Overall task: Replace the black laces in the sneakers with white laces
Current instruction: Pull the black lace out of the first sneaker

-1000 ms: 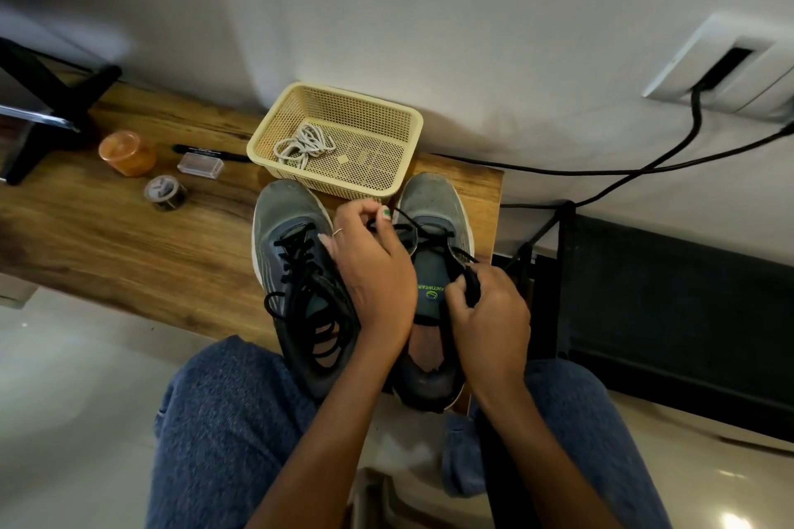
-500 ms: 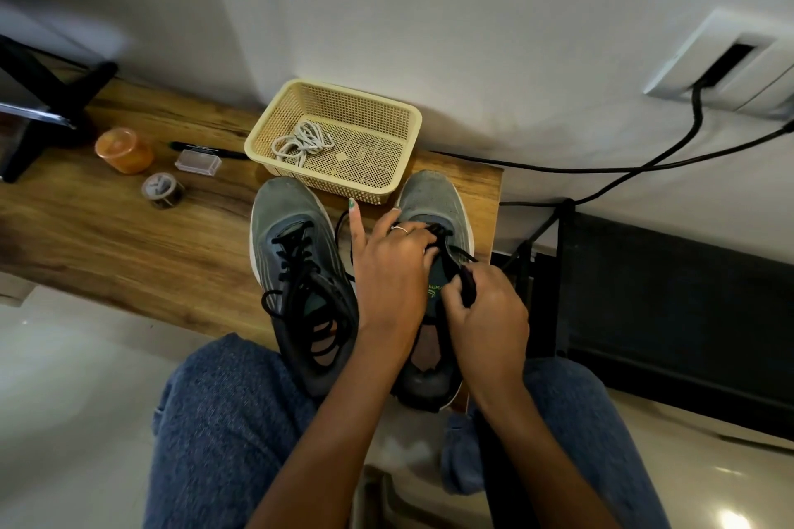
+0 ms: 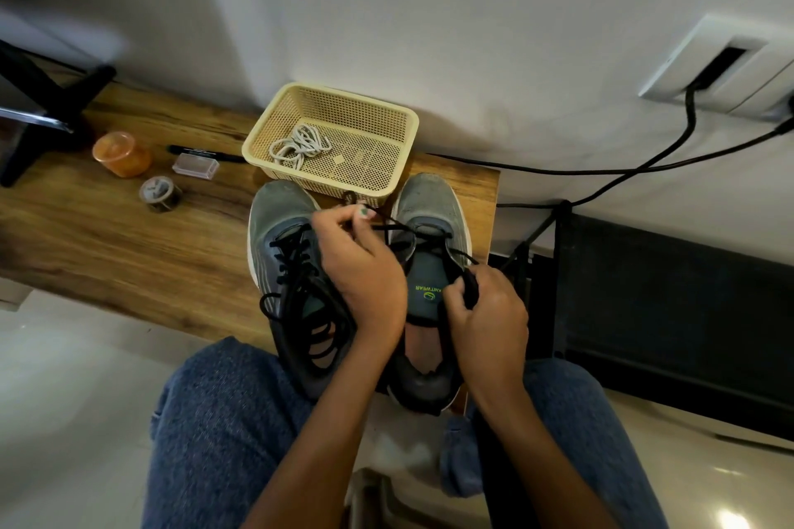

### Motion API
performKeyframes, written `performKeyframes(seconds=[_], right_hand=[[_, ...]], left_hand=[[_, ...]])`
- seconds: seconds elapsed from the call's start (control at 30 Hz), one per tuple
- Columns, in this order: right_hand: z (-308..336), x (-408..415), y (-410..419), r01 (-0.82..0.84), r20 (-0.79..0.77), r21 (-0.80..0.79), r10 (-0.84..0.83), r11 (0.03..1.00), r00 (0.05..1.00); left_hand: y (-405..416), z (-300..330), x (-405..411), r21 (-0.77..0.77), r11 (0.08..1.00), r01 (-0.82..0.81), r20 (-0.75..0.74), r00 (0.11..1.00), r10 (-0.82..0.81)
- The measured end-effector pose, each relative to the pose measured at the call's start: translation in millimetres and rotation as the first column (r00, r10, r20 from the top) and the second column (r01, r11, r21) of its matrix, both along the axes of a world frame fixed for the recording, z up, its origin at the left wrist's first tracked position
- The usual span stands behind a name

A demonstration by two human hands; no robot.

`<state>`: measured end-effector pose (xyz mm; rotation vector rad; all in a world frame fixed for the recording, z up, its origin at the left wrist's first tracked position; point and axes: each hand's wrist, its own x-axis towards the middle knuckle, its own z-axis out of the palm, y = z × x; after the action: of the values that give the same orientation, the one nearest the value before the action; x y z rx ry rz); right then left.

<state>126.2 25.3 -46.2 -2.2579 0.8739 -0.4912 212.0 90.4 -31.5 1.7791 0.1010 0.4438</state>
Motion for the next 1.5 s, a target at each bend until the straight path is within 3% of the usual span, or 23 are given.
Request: performKeyframes(seconds=[0.07,0.13,0.23,0.3,0.37,0.47,0.53,0.63,0.73,0.97,1.13,1.23,1.37,1.5], right_hand=[[0.6,-1.9,2.6,-0.011,-0.002,-0.003,0.011,1.0,1.0],[0.8,-2.9,5.5,-0.03,-0.005,-0.023,0.03,0.999,1.0],[0.0,-2.3,6.6,-0.025,-0.008,-0.027,0.025,0.999,1.0],[-0.6,-2.0,6.7,-0.018,-0.023,-0.036,0.018,0.999,1.0],[-1.0,-1.7,6.8,-0.016,-0.03,-0.042,0.015,0.999,0.999],[-0.5,-1.1,7.3,-0.012,-0.023,-0.047,0.011,0.999,1.0],[0.1,-0.7,7.6,-0.011,-0.017,-0.046,0.01,0.999,1.0],[0.4,-0.2,9.3,-0.008,-0.012,-0.051,0.008,0.999,1.0],[-0.1,0.4,9.9,-0.009,-0.018,-0.06,0.008,0.998,1.0],[-0.9,-0.4,9.2,0.002,-0.017,-0.038,-0.003,0.999,1.0],[-1.8,-1.3,10.3,0.026,-0.005,-0.045,-0.026,0.999,1.0],[-1.0,-1.4,10.4,0.03,-0.008,-0.041,-0.031,0.999,0.999],[-0.5,-0.4,10.3,0.022,-0.012,-0.043,-0.022,0.999,1.0],[-1.6,-1.1,10.6,0.013,-0.023,-0.048,-0.015,0.999,1.0]], left_hand=[[2.2,1.5,6.3,-0.196,0.974,-0.115,-0.098,0.99,0.097],[2.2,2.1,7.2,-0.196,0.974,-0.115,-0.123,0.988,0.092],[0.2,4.6,1.4,0.02,1.0,0.003,-0.087,0.996,-0.002],[0.3,3.8,-1.6,0.232,0.969,0.09,-0.074,0.994,-0.075],[1.8,5.4,-3.0,0.475,0.857,0.2,-0.07,0.979,-0.189],[4.7,5.0,-5.9,0.725,0.616,0.309,-0.072,0.923,-0.379],[7.4,0.5,-6.6,0.8,0.501,0.331,-0.106,0.899,-0.425],[10.4,-3.2,-6.5,0.842,0.416,0.343,-0.163,0.898,-0.409],[9.6,-3.2,-5.7,0.853,0.421,0.309,-0.151,0.917,-0.368],[5.7,-8.5,-6.5,0.781,0.594,0.192,0.024,0.942,-0.335],[8.6,-4.6,-0.8,0.743,0.642,0.189,-0.05,0.972,-0.228],[8.8,-4.8,0.1,0.761,0.597,0.253,-0.065,0.946,-0.318],[10.7,-7.4,0.8,0.83,0.432,0.351,-0.132,0.878,-0.459],[11.5,-8.6,0.0,0.844,0.414,0.342,-0.148,0.889,-0.432]])
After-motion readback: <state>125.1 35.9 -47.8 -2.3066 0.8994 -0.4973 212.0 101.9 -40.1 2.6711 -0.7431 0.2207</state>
